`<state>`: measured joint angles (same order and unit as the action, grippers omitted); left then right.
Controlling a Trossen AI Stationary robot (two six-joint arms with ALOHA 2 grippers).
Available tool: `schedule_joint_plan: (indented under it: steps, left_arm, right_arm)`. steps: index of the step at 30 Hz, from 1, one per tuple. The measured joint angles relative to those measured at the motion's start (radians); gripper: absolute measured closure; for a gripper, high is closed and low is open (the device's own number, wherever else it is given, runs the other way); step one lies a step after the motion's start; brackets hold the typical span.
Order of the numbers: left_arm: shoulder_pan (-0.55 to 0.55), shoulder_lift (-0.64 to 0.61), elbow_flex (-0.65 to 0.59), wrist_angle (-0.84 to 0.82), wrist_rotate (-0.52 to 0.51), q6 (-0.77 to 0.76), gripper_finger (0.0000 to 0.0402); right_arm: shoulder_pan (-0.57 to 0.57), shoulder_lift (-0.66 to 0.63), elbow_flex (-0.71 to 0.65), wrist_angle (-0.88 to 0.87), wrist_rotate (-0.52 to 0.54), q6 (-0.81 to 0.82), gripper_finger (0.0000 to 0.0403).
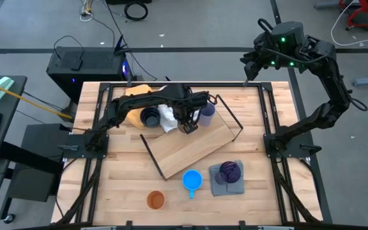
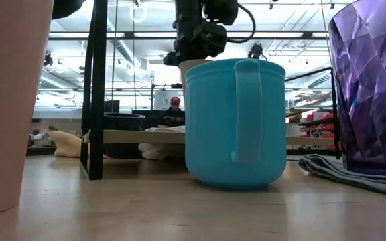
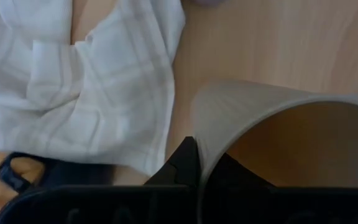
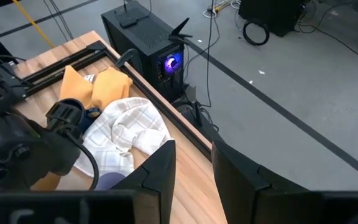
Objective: Stack small to large cups/mugs on shelf
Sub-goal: Put the white cup on the shelf
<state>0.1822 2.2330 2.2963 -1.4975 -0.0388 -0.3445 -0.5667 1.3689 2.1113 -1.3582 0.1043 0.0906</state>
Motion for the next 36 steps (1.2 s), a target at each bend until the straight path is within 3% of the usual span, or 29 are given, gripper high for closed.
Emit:
schedule_joint_plan:
  steps: [21, 29, 36]
  left_arm:
    - [0.02, 0.012, -0.001, 0.01, 0.022, 0.018, 0.0394]
    - [0.026, 0.006, -0.147, 0.048, 0.043, 0.036, 0.0394]
    - [0.016, 0.012, -0.127, 0.13, 0.039, 0.018, 0.0394]
  right_arm:
    - [0.0, 0.0, 0.0, -0.004, 0.0, -0.004, 0.0291]
    - [0.0, 0.0, 0.0, -0.006, 0.0, -0.004, 0.0291]
    - [0.0, 0.0, 0.0, -0.015, 0.0, -0.004, 0.0291]
